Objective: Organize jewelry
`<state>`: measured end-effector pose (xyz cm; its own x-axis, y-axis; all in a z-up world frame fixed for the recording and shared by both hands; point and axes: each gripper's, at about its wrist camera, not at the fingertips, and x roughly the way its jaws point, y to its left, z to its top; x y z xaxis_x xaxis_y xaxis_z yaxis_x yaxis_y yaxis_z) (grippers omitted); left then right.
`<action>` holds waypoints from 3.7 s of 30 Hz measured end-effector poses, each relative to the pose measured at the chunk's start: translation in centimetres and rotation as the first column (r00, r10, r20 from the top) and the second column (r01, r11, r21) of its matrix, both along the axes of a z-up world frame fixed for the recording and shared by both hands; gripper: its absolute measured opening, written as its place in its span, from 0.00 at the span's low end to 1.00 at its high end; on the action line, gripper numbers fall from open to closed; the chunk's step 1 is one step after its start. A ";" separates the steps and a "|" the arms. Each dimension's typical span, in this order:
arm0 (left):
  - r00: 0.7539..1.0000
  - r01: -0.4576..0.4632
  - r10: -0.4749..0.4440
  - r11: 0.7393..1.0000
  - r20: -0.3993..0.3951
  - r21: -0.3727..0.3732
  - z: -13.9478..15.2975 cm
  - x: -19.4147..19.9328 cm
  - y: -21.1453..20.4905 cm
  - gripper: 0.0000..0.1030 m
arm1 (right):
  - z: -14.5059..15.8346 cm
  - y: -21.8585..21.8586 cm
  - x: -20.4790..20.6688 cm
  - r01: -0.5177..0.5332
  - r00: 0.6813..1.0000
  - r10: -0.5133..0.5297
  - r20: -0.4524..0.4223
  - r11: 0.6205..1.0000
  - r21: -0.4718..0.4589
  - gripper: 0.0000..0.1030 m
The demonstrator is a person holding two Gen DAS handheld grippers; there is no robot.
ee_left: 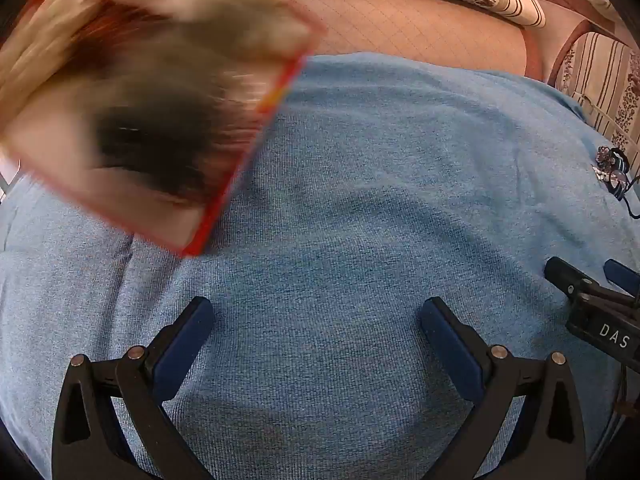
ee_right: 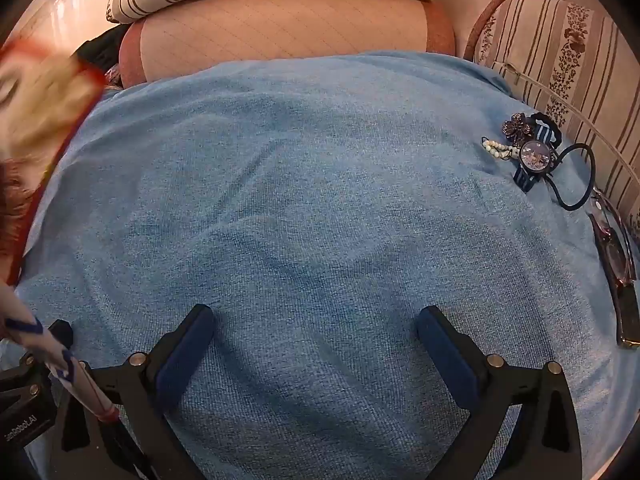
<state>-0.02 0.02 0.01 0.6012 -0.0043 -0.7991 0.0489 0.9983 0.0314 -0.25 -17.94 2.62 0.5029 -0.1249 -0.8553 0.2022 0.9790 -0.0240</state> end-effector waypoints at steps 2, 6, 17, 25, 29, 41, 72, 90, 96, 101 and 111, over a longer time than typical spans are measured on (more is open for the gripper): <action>1.000 0.000 0.000 1.000 -0.005 0.003 0.0 0.0 0.0 1.00 | 0.0 0.0 0.2 -0.001 1.000 0.001 -0.005 1.000 -0.004 1.00; 1.000 0.000 0.000 1.000 -0.004 0.006 0.1 -0.1 0.0 1.00 | 0.1 0.0 0.4 -0.001 1.000 0.001 -0.007 1.000 -0.004 1.00; 1.000 0.002 -0.002 1.000 -0.005 0.011 -0.5 -0.3 -0.8 1.00 | 0.1 -0.1 0.4 -0.001 1.000 0.001 -0.007 1.000 -0.003 1.00; 1.000 0.001 -0.001 1.000 -0.004 0.010 -0.2 -0.6 -1.0 1.00 | 0.0 -0.3 0.5 -0.001 1.000 0.001 -0.007 1.000 0.001 1.00; 1.000 0.002 -0.002 1.000 -0.005 0.008 -0.3 -0.5 -0.4 1.00 | 0.0 -0.2 0.3 -0.001 1.000 0.001 -0.003 1.000 0.001 1.00; 1.000 0.001 -0.001 1.000 -0.010 0.007 -0.1 0.0 -0.2 1.00 | 0.1 -0.2 0.3 -0.003 1.000 0.003 -0.005 1.000 0.001 1.00; 1.000 0.000 0.000 1.000 -0.008 0.008 0.0 0.0 -0.1 1.00 | 0.0 -0.1 0.1 -0.003 1.000 0.003 -0.002 1.000 0.002 1.00; 1.000 -0.019 0.019 1.000 -0.008 0.021 -0.1 0.1 -0.4 1.00 | 0.0 0.0 0.0 -0.002 1.000 0.002 0.004 1.000 0.005 1.00; 1.000 0.030 -0.030 0.999 -0.010 0.036 0.4 -0.7 -0.4 1.00 | 0.2 0.7 -0.7 0.062 0.998 -0.062 0.002 0.998 0.002 1.00; 0.998 0.020 -0.021 1.000 0.061 0.013 2.1 -3.0 0.7 1.00 | 1.2 1.0 -1.9 -0.035 0.999 0.036 -0.024 0.997 0.062 1.00; 0.984 0.013 -0.010 1.000 0.175 -0.015 6.9 -8.6 3.6 1.00 | 6.4 -1.1 -7.0 0.003 0.987 -0.035 0.160 0.980 0.197 0.96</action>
<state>-8.64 3.62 6.90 0.7318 -0.0240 -0.6811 0.0557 0.9981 0.0247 -7.20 -19.08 9.00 0.6355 0.0256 -0.7717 0.2063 0.9575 0.2016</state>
